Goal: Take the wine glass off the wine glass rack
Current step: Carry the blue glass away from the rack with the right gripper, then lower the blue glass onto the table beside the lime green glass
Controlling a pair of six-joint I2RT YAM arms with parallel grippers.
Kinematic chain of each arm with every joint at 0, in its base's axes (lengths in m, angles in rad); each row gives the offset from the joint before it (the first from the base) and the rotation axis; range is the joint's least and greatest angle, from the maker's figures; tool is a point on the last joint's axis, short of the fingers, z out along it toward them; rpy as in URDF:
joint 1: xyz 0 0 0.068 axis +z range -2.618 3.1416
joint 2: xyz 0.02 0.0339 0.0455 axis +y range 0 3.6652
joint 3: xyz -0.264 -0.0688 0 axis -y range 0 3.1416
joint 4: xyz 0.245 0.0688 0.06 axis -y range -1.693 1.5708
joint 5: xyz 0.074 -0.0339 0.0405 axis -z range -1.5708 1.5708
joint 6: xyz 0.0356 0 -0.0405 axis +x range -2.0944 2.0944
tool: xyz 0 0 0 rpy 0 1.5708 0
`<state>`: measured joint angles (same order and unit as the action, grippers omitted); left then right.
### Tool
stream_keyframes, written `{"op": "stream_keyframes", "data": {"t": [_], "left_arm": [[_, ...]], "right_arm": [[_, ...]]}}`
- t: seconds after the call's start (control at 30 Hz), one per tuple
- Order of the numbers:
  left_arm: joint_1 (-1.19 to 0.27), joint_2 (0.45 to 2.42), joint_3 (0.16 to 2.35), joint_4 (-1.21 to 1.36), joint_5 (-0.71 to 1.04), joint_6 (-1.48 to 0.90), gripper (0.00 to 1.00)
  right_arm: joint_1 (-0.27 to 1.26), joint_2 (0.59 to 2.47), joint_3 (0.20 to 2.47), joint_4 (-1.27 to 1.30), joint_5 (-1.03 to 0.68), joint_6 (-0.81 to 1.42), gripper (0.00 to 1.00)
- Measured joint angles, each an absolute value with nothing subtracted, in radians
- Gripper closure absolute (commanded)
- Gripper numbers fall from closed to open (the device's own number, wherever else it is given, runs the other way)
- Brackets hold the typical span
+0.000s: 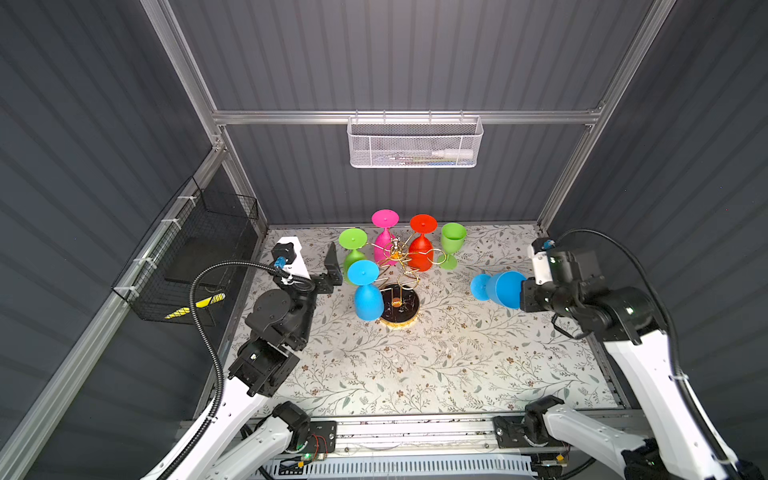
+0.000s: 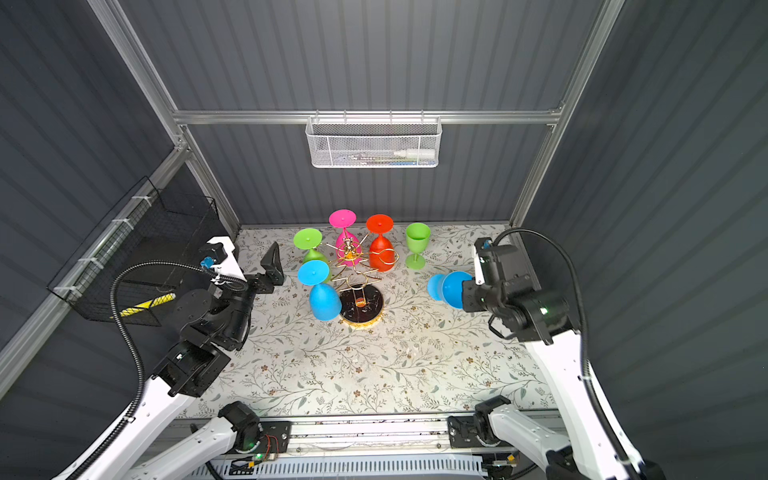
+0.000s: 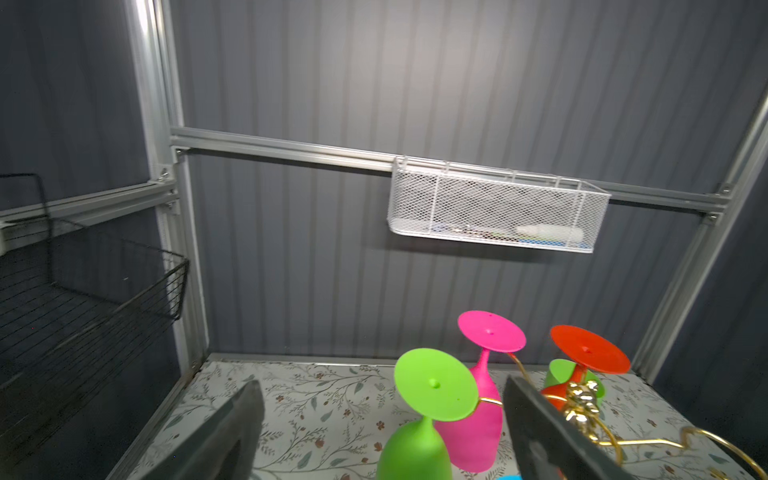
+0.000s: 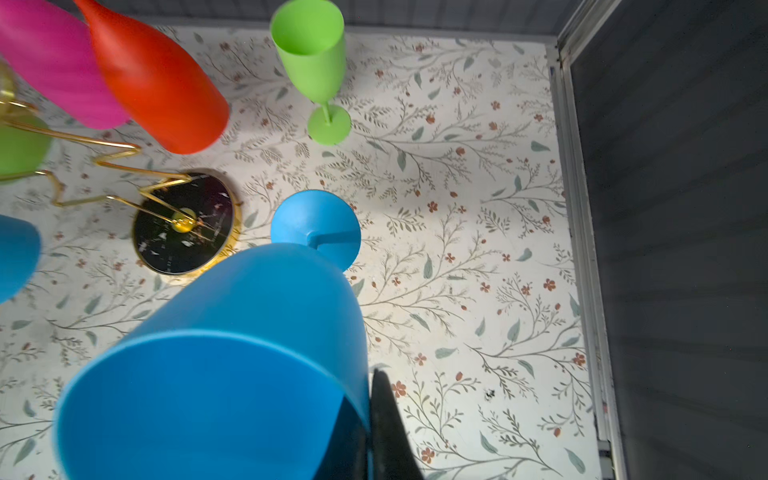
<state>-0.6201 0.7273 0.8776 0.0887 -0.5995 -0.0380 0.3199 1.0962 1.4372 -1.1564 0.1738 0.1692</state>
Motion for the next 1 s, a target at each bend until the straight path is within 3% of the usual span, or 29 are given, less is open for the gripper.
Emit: {"op": "stream_keyframes", "data": {"t": [0.33, 1.0], "left_arm": [[-0.62, 0.593, 0.812, 0.064, -0.72, -0.065, 0.07], [-0.62, 0.576, 0.813, 0.06, -0.76, -0.064, 0.06]], "right_arm": [[0.188, 1.45, 1.538, -1.113, 0.155, 0.084, 1.0], [0.08, 2.075, 2.136, -1.089, 0.085, 0.021, 1.0]]}}
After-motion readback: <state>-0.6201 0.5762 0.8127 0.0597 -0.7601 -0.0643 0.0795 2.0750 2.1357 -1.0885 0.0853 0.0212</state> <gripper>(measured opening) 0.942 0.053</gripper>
